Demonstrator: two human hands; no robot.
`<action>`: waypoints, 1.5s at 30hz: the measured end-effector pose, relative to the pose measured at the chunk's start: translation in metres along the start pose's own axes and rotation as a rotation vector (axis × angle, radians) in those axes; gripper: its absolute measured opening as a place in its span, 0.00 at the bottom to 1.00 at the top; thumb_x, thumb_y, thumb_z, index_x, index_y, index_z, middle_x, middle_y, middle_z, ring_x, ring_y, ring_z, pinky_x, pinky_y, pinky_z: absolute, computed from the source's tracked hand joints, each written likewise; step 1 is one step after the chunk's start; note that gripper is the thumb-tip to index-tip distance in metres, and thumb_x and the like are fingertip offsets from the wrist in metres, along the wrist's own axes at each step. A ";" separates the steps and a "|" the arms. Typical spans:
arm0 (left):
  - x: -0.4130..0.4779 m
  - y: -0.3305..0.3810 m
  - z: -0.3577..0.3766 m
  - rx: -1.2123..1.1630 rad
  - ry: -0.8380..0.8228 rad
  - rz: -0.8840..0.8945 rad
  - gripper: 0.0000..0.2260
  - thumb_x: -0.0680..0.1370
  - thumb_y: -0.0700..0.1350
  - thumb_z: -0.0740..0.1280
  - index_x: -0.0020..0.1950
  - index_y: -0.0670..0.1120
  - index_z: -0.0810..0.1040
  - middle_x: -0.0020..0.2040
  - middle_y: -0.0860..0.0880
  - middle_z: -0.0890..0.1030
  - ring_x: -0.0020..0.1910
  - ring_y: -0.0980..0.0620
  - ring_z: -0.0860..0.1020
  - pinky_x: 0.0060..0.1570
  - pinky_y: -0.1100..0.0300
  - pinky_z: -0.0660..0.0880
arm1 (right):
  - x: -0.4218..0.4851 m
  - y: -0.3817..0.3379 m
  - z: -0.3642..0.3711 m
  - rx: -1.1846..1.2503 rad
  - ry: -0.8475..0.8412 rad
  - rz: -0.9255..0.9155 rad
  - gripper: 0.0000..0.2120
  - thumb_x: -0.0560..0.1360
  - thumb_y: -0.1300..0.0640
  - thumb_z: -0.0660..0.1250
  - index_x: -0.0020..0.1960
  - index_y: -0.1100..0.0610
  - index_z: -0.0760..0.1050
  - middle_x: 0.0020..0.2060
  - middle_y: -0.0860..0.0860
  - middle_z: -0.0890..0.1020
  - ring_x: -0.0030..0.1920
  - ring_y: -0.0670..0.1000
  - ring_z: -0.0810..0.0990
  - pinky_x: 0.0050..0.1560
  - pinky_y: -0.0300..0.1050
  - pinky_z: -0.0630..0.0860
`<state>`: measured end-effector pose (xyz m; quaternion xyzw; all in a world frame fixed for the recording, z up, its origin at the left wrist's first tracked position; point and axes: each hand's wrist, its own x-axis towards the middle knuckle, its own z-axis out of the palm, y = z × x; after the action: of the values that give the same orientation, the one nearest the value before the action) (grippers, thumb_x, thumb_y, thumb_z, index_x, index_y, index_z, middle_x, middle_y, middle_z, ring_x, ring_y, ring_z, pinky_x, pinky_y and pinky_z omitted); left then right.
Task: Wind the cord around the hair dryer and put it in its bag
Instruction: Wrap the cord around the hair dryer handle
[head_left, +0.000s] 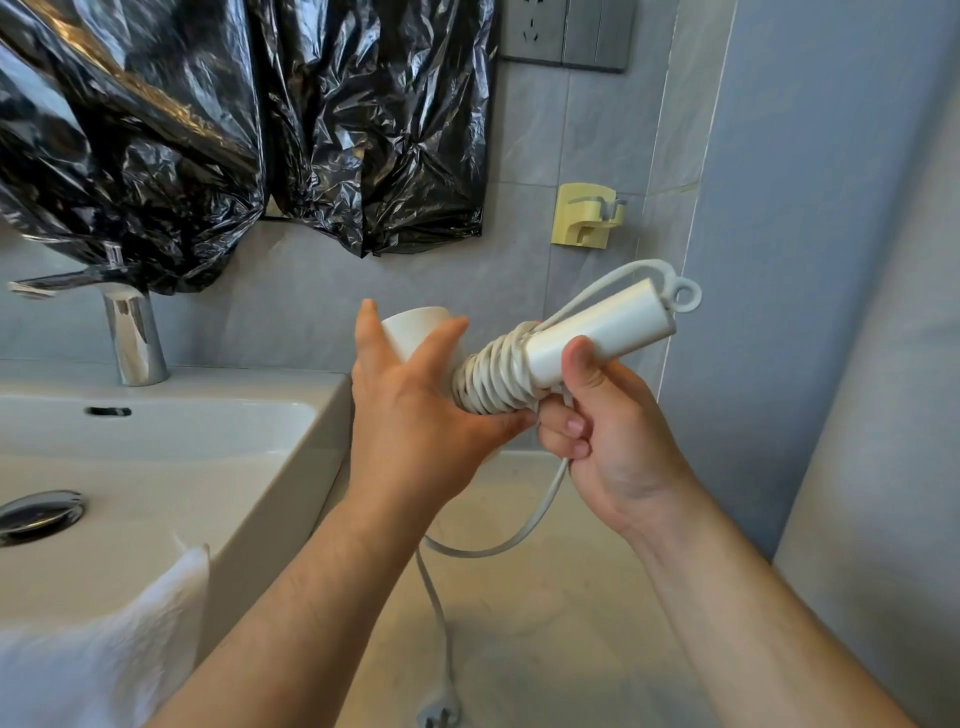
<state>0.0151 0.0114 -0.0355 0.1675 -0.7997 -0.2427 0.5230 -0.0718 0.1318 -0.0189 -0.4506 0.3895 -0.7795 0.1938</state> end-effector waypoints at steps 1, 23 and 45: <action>0.001 -0.001 0.000 0.004 0.010 0.019 0.35 0.58 0.62 0.79 0.63 0.59 0.77 0.80 0.43 0.46 0.76 0.42 0.59 0.69 0.48 0.67 | -0.001 0.000 0.001 -0.048 0.021 -0.004 0.22 0.60 0.36 0.76 0.41 0.52 0.82 0.31 0.49 0.66 0.25 0.43 0.59 0.23 0.35 0.54; 0.004 -0.013 -0.007 0.387 0.100 0.011 0.14 0.65 0.55 0.77 0.48 0.54 0.81 0.79 0.40 0.51 0.72 0.32 0.59 0.44 0.46 0.73 | -0.022 -0.017 0.029 -1.636 -0.067 0.133 0.13 0.77 0.57 0.62 0.36 0.52 0.63 0.35 0.49 0.71 0.33 0.47 0.70 0.28 0.42 0.62; 0.022 -0.014 -0.035 0.447 -0.068 0.433 0.14 0.62 0.49 0.78 0.47 0.51 0.83 0.75 0.37 0.61 0.70 0.29 0.63 0.35 0.43 0.77 | -0.009 -0.037 -0.004 -1.583 -0.040 0.077 0.27 0.61 0.27 0.59 0.48 0.45 0.78 0.41 0.45 0.82 0.44 0.48 0.79 0.46 0.53 0.78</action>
<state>0.0389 -0.0191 -0.0156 0.0959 -0.8673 0.0506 0.4858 -0.0684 0.1629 0.0040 -0.4547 0.8399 -0.2552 -0.1505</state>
